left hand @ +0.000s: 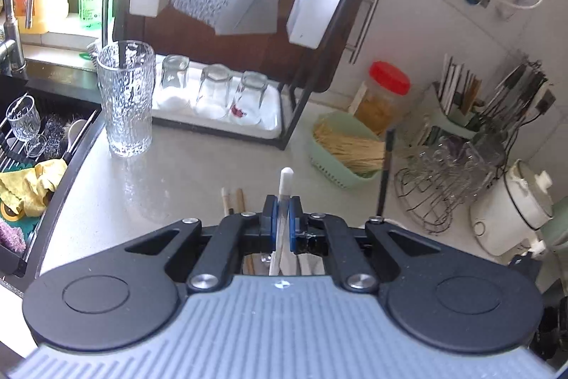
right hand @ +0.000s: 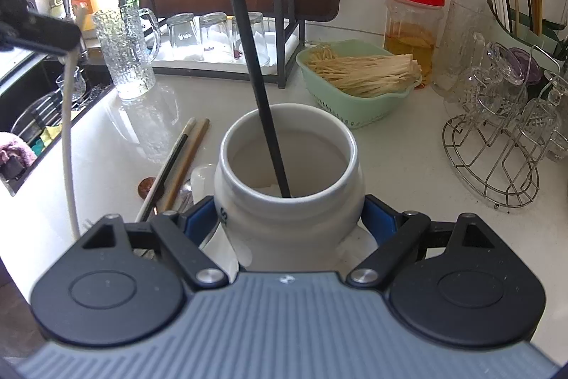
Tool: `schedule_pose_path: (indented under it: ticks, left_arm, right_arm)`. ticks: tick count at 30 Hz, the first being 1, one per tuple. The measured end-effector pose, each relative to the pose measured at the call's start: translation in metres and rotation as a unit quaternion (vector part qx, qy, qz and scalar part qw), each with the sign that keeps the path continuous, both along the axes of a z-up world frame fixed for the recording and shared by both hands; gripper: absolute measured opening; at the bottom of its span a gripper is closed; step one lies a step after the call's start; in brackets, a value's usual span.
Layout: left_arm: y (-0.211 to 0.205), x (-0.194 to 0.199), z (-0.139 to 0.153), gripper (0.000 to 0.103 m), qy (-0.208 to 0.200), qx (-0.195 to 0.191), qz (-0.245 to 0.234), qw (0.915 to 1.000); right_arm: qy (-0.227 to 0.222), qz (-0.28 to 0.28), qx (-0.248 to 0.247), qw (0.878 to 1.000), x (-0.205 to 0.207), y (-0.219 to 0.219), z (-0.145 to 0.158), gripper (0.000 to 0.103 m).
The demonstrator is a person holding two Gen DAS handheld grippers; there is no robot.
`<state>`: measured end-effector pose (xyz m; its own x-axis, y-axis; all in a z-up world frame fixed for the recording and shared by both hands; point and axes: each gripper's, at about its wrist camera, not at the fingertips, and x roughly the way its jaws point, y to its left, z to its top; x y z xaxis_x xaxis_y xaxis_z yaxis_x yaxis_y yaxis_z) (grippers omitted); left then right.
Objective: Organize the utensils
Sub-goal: 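Lift the white chopstick with the left tool toward the mug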
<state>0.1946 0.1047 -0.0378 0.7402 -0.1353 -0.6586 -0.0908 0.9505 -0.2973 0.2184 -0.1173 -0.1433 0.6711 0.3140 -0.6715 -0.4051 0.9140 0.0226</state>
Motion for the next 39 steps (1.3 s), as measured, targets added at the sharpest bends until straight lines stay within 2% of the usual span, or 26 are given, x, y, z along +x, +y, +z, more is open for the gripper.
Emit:
schedule_pose_path:
  ticks: [19,39]
  left_arm:
    - [-0.013,-0.013,0.046,0.007,-0.04,-0.005,-0.05,0.9979]
    - [-0.014,0.001,0.124,0.007,-0.085,0.005,-0.104,0.9909]
  right_arm:
    - [-0.003,-0.003,0.003,1.0,-0.002,0.0,-0.001,0.089]
    - [0.007,-0.028,0.007,1.0,-0.001,0.003,0.0,0.089]
